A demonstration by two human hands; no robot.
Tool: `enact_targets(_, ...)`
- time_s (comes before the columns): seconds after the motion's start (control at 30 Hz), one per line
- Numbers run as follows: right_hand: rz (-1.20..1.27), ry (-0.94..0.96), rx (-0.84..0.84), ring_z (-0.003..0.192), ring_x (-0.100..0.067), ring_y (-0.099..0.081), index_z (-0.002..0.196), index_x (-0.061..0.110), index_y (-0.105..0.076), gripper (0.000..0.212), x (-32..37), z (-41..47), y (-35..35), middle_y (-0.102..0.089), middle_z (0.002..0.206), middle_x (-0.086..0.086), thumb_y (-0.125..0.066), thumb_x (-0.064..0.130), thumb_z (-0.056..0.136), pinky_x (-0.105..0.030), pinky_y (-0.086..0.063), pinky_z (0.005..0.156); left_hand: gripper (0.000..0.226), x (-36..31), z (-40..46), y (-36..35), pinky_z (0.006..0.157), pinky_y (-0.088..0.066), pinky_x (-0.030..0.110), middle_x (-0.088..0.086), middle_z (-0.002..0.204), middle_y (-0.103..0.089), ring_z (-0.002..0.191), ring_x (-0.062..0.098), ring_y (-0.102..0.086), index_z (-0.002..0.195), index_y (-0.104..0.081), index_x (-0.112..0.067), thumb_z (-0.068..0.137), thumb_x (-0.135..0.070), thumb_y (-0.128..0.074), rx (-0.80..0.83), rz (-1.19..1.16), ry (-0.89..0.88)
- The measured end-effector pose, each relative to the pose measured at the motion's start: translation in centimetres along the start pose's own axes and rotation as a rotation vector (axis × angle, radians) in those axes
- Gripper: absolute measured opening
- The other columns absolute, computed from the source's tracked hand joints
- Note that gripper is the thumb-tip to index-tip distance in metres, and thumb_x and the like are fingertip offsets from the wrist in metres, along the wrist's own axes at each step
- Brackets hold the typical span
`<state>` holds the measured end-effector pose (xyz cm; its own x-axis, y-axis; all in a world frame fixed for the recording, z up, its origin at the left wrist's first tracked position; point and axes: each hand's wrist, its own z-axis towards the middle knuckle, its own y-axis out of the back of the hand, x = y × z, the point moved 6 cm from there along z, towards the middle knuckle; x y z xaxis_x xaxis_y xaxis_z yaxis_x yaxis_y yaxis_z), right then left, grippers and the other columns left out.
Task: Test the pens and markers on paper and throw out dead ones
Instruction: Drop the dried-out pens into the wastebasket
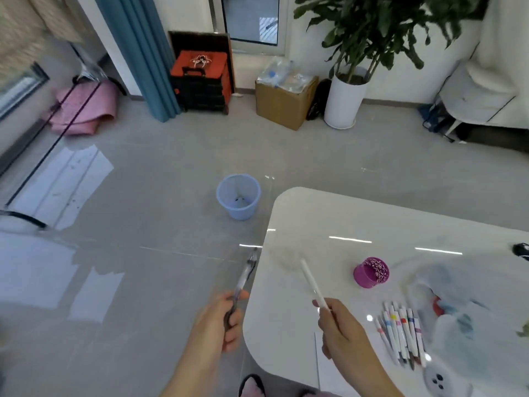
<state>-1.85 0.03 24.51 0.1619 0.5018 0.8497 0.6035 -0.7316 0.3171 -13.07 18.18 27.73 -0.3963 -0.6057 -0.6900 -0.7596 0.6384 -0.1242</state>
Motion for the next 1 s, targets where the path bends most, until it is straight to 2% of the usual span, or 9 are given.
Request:
enact_targets(0.1,-0.013,-0.004,0.012,0.047,-0.007,-0.035,0.095,0.025,-0.063,0.020,1.7,-1.0,0.8,-0.044,0.054,0.011,-0.044,0.019,0.099,-0.030,-0.033,0.054,0.025,-0.9,-1.6,0.9,0.039,-0.022,0.016,-0.002,0.055,-0.045,0.035,0.008,-0.031,0.095,-0.060,-0.015,0.099,-0.008,-0.037,-0.048,0.025,-0.040)
enact_targets(0.2,-0.057,0.023,0.065,0.046,-0.003,-0.036,0.095,0.025,-0.063,0.020,3.8,-1.4,1.1,-0.046,0.051,0.011,-0.044,0.022,0.100,-0.024,-0.033,0.051,0.021,-2.2,-3.5,1.8,0.043,-0.032,0.022,-0.004,0.067,-0.059,0.042,0.008,-0.040,0.100,-0.060,-0.020,0.098,-0.009,-0.041,-0.101,0.068,-0.137)
enact_targets(0.33,-0.069,0.022,0.087,0.049,-0.006,-0.046,0.102,0.029,-0.053,0.009,6.1,-1.1,0.9,-0.068,0.068,0.004,-0.046,0.026,0.099,-0.020,-0.040,0.050,0.013,-2.6,-5.0,2.8,0.045,-0.039,0.023,0.003,0.084,-0.068,0.048,0.011,-0.047,0.097,-0.058,-0.015,0.098,-0.012,-0.045,-0.121,0.013,-0.177)
enact_targets(0.5,0.049,0.008,0.005,0.054,-0.013,-0.049,0.097,0.017,-0.053,0.007,9.3,-0.8,-0.4,-0.073,0.076,0.006,-0.051,0.023,0.096,-0.025,-0.043,0.056,0.015,-3.9,-4.5,4.9,0.045,-0.039,0.022,0.001,0.079,-0.071,0.045,0.010,-0.046,0.088,-0.059,-0.010,0.096,-0.019,-0.050,-0.118,-0.023,-0.170)
enact_targets(0.67,0.176,-0.056,-0.014,0.055,-0.018,-0.043,0.093,0.009,-0.059,0.009,12.8,2.0,-6.0,-0.073,0.079,0.000,-0.054,0.017,0.093,-0.032,-0.040,0.058,0.017,-7.2,-2.6,11.0,0.049,-0.037,0.023,-0.002,0.065,-0.065,0.046,0.008,-0.045,0.096,-0.064,-0.012,0.097,-0.020,-0.049,-0.160,-0.042,-0.188)
enact_targets(0.87,0.330,-0.117,-0.070,0.052,-0.016,-0.043,0.097,0.009,-0.060,0.012,16.7,6.3,-16.3,-0.070,0.082,-0.007,-0.052,0.018,0.095,-0.031,-0.041,0.059,0.023,-12.3,1.7,20.0,0.052,-0.031,0.023,-0.007,0.052,-0.042,0.044,0.007,-0.034,0.094,-0.068,-0.015,0.097,-0.028,-0.049,-0.174,0.019,-0.200)
enact_targets(1.0,0.452,-0.178,-0.122,0.054,-0.016,-0.042,0.095,0.012,-0.063,0.012,18.8,7.9,-22.0,-0.066,0.081,-0.008,-0.053,0.018,0.095,-0.027,-0.038,0.055,0.025,-15.8,4.7,24.8,0.051,-0.030,0.024,-0.009,0.050,-0.037,0.044,0.007,-0.032,0.094,-0.067,-0.014,0.098,-0.026,-0.046,-0.134,0.114,-0.190)
